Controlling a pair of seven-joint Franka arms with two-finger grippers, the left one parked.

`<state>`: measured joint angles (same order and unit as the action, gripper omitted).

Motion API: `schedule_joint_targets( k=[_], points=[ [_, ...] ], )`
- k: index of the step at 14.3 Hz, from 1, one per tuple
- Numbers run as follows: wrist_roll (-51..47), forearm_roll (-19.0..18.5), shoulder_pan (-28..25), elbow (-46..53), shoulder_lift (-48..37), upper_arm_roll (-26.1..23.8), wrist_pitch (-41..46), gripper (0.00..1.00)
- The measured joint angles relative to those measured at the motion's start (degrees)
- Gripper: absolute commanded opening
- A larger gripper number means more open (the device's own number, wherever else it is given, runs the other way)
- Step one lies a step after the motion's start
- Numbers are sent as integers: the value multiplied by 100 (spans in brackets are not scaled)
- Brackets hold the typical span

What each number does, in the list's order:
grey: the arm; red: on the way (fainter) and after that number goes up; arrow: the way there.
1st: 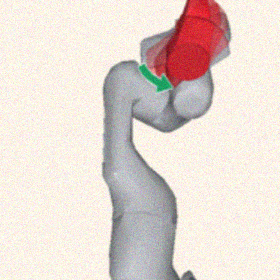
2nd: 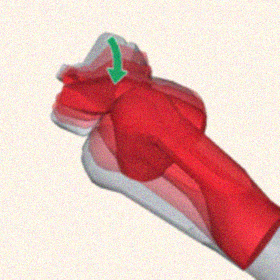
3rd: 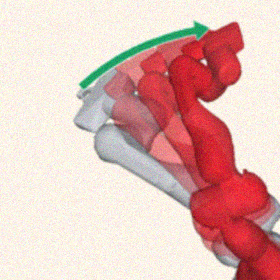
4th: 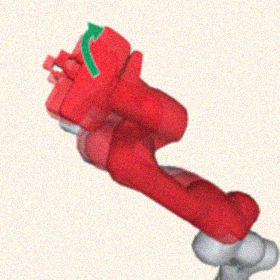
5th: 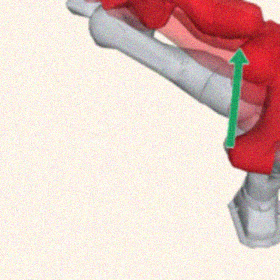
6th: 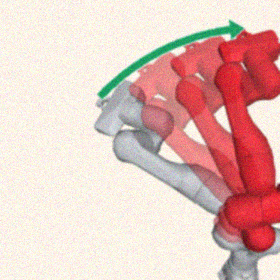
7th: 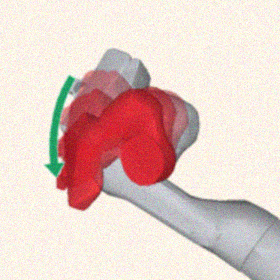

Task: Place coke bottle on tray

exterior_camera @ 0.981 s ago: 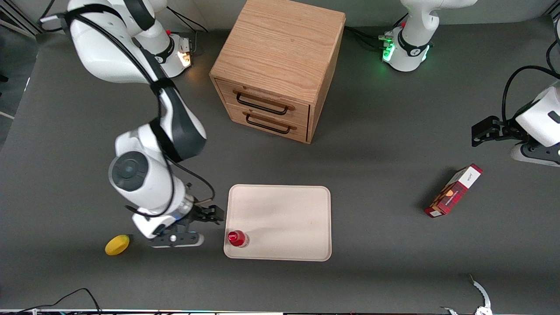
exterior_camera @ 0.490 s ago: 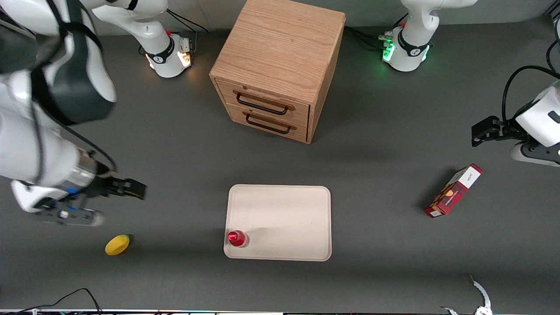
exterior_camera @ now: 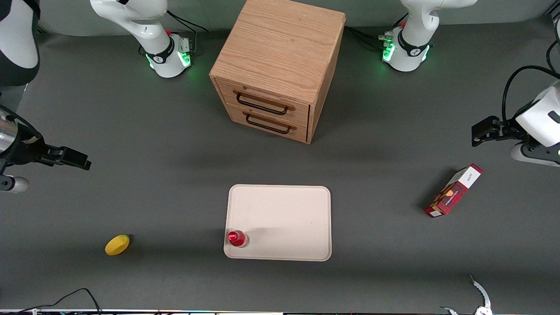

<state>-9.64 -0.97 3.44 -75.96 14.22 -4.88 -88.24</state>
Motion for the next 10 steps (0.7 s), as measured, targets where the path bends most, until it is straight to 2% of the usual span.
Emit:
schedule_joint_targets(
  k=[5,10],
  points=[
    [61,8,115,-604,-144,-2,-671,100],
    [110,8,267,-727,-289,-2,-716,100]
  ],
)
